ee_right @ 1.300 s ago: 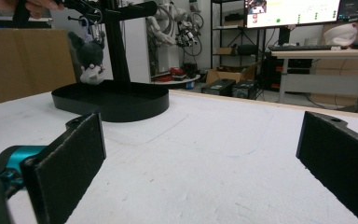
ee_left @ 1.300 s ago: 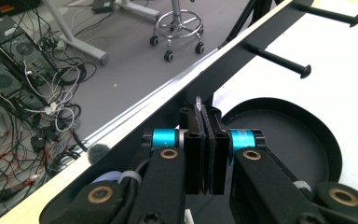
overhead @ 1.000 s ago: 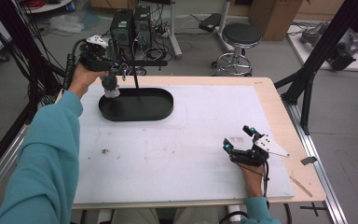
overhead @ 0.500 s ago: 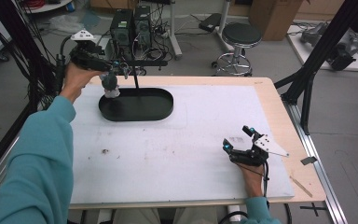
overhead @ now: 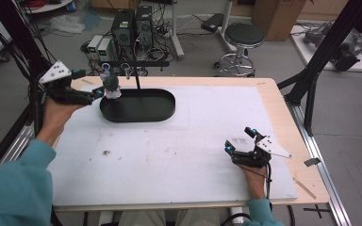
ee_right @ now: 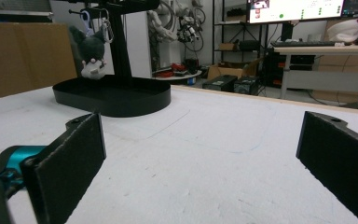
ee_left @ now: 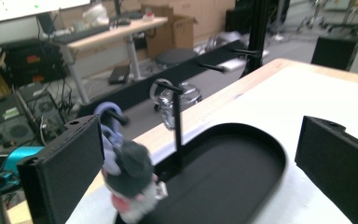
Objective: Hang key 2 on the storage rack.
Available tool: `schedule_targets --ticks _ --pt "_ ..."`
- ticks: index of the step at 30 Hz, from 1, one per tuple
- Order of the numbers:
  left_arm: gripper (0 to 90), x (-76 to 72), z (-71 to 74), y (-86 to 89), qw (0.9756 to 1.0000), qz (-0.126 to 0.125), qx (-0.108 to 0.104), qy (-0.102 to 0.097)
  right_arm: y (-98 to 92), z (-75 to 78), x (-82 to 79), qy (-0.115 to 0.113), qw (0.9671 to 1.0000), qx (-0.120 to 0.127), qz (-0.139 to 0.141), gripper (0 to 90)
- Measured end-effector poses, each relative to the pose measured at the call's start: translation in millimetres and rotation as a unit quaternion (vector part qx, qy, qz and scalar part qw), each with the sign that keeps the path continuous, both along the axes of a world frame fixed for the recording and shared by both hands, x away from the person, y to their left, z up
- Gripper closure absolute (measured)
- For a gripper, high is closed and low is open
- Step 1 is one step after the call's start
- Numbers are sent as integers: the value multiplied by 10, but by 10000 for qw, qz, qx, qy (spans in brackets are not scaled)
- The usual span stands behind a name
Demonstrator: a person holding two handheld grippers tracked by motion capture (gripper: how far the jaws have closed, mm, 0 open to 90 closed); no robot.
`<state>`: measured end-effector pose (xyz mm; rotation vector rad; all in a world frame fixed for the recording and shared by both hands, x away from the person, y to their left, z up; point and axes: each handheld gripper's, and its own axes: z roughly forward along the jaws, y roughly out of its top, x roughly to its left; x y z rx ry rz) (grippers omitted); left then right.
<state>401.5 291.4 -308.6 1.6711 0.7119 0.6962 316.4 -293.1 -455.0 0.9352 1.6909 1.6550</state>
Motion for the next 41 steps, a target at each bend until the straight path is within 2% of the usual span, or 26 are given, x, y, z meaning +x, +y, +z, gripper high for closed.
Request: schedule_targets --ticks 2,6,9,12,13,15,20,22,23,29,32,36,41 --pt "17 -153 -96 0 9999 -63 -53 -82 5 1 -5 -7 10000 -18 -1 5" --pt "17 -431 -334 -32 9989 -161 -327 -286 13 1 -10 4 10000 -3 24 5" --pt "17 -588 -509 -59 9980 -173 -532 -311 15 0 -6 -28 10000 -41 14 5" --pt "17 -710 -672 -77 9976 -141 -601 -307 19 -1 -9 -36 10000 -44 10 5" --pt "17 -761 -746 -78 9979 -100 -560 -299 20 -1 -13 -25 10000 -52 0 5" --pt "17 -846 -886 -71 9972 -40 -671 -321 27 -1 -22 -2 10000 -45 -6 5" --pt "17 -998 -1161 -19 9969 166 -690 -333 32 -3 -28 -39 10000 -54 19 5" --pt "17 -1045 -1228 4 9961 202 -770 -387 36 -4 -31 -76 9999 -85 23 5" --pt "17 -1065 -1262 12 9954 211 -827 -436 41 -4 -40 -22 10000 -71 33 5" --pt "17 -1131 -1395 5 9935 190 -1003 -499 44 -5 -43 -45 10000 -78 30 5" --pt "17 -1135 -1467 -5 9941 157 -971 -458 43 -5 -38 -78 9999 -98 36 5" --pt "17 -1161 -1485 -1 9926 200 -1045 -588 48 -5 -43 -70 9999 -114 47 5" --pt "17 -1171 -1488 -19 9930 274 -955 -633 57 -5 -47 -75 9999 -141 59 5"
